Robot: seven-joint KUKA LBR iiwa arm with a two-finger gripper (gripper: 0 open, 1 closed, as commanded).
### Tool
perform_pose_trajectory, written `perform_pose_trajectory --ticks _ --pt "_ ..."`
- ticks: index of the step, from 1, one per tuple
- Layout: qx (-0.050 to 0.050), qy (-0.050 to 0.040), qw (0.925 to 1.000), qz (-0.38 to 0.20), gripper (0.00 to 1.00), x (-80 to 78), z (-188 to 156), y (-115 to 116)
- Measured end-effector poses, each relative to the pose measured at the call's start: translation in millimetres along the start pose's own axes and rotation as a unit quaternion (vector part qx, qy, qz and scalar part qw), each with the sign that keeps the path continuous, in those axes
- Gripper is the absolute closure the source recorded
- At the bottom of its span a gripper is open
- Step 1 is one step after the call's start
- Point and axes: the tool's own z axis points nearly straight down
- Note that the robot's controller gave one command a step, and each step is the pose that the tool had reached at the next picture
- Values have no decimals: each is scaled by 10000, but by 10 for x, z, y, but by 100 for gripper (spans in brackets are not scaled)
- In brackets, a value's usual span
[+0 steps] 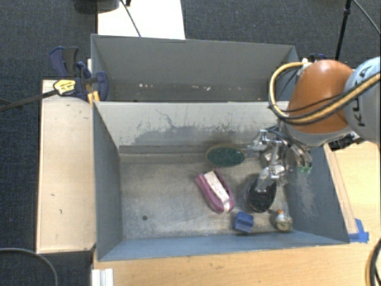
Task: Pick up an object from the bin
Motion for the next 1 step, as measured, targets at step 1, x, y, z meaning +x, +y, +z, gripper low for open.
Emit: perform_pose_trajectory --ticks 1 --pt "-3 13 9994 -357 0 758 759 -356"
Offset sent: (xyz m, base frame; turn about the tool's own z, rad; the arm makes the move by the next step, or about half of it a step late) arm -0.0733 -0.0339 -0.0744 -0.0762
